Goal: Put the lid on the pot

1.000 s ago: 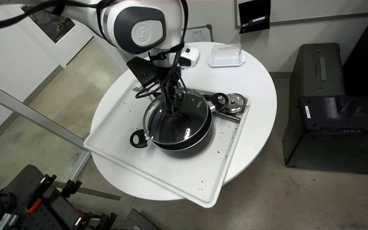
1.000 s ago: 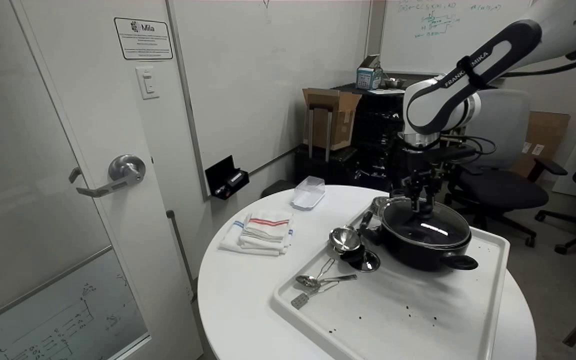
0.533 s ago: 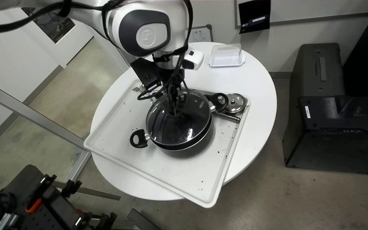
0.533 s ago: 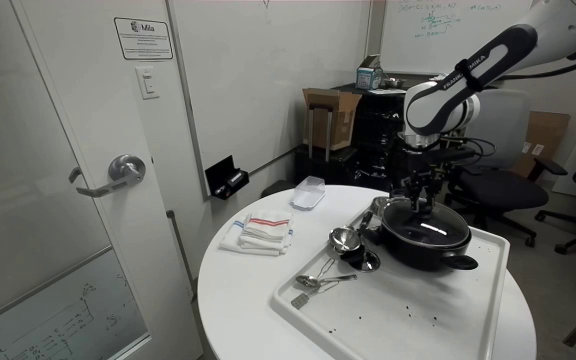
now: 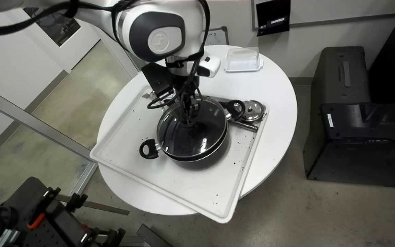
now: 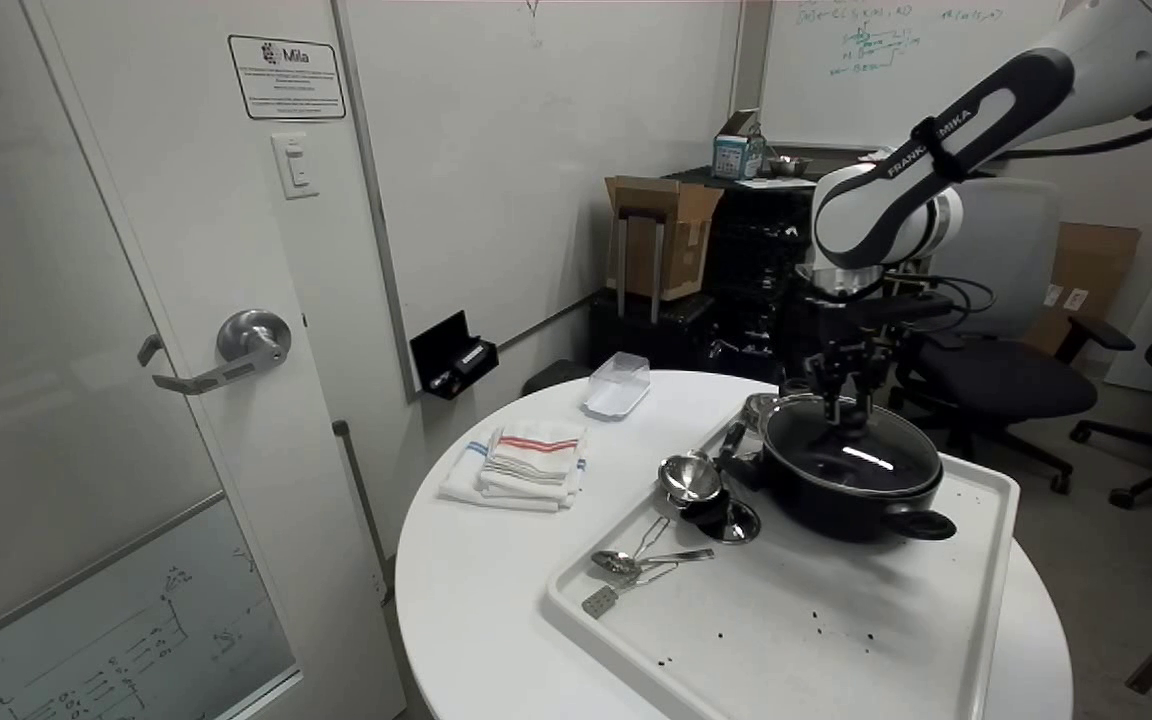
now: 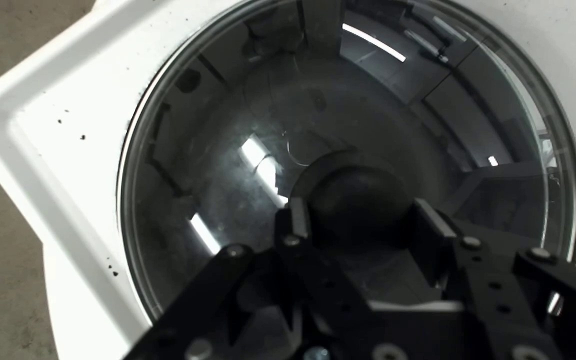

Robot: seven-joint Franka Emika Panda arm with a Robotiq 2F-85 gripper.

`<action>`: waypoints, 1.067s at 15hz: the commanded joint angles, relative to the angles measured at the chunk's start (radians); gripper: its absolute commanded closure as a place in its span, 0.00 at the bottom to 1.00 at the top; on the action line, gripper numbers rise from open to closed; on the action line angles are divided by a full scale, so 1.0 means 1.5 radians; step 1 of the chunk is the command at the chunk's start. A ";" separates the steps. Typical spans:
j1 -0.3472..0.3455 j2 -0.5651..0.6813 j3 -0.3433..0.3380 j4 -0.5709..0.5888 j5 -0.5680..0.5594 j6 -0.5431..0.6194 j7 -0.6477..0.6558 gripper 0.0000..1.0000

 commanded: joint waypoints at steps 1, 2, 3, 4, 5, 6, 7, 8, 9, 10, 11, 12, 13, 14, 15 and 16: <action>-0.005 0.008 -0.004 0.020 0.023 -0.035 0.009 0.75; -0.008 0.008 -0.002 0.020 0.028 -0.040 0.008 0.75; -0.008 0.008 -0.003 0.019 0.030 -0.041 0.009 0.75; -0.010 0.008 -0.005 0.017 0.032 -0.042 0.010 0.75; -0.011 0.009 -0.005 0.018 0.033 -0.044 0.010 0.75; -0.012 0.009 -0.006 0.019 0.035 -0.045 0.011 0.75; -0.013 0.009 -0.007 0.018 0.037 -0.044 0.011 0.75; -0.015 0.009 -0.008 0.019 0.038 -0.044 0.013 0.75; -0.016 0.010 -0.009 0.020 0.040 -0.045 0.013 0.75; -0.017 0.011 -0.010 0.020 0.040 -0.045 0.014 0.75; -0.017 0.011 -0.011 0.021 0.040 -0.044 0.015 0.75; -0.018 0.013 -0.012 0.021 0.041 -0.044 0.017 0.75; -0.018 0.013 -0.013 0.022 0.041 -0.044 0.020 0.75; -0.017 0.013 -0.012 0.023 0.041 -0.044 0.022 0.75; -0.018 0.013 -0.012 0.024 0.042 -0.044 0.023 0.75; -0.016 0.013 -0.013 0.024 0.041 -0.042 0.024 0.75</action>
